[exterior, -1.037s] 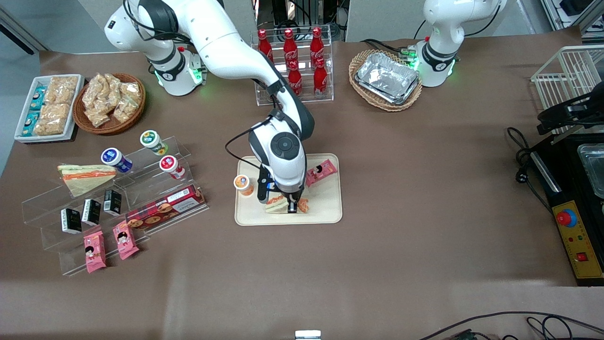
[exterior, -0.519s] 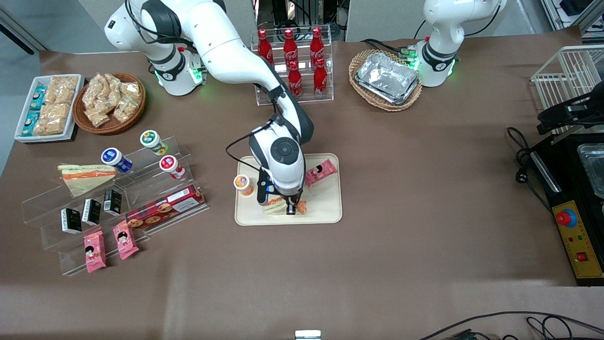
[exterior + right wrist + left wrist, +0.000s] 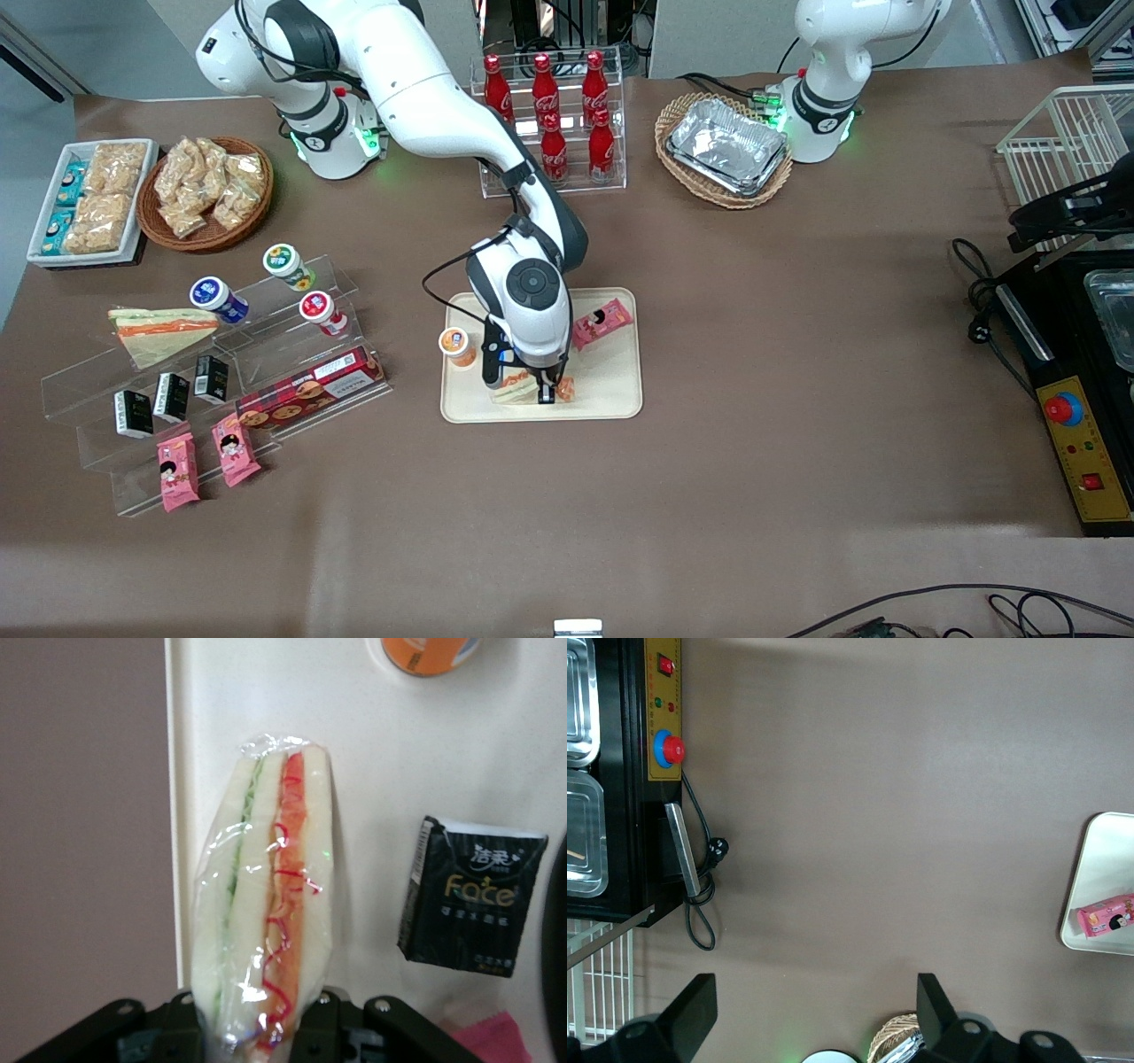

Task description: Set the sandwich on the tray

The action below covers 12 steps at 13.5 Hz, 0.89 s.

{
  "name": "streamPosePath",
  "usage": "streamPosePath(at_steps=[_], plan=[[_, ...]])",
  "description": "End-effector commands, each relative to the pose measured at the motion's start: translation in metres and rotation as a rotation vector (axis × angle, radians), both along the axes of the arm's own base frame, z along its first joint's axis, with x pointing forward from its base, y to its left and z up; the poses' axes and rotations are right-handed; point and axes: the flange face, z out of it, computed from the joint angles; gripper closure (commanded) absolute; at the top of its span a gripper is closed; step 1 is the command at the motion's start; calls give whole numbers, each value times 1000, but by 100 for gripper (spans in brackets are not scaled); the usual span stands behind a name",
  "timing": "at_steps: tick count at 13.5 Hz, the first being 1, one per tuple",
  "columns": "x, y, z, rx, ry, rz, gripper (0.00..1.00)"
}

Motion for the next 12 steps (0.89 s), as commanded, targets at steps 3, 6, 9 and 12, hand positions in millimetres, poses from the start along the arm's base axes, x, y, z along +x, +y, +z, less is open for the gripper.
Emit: streamPosePath(at_steps=[3, 6, 9, 12], plan=[[15, -5, 20, 49, -5, 112, 47], [3, 7, 62, 57, 8, 248, 0], [-1, 4, 109, 103, 21, 260, 0], [-1, -15, 161, 146, 36, 226, 0]])
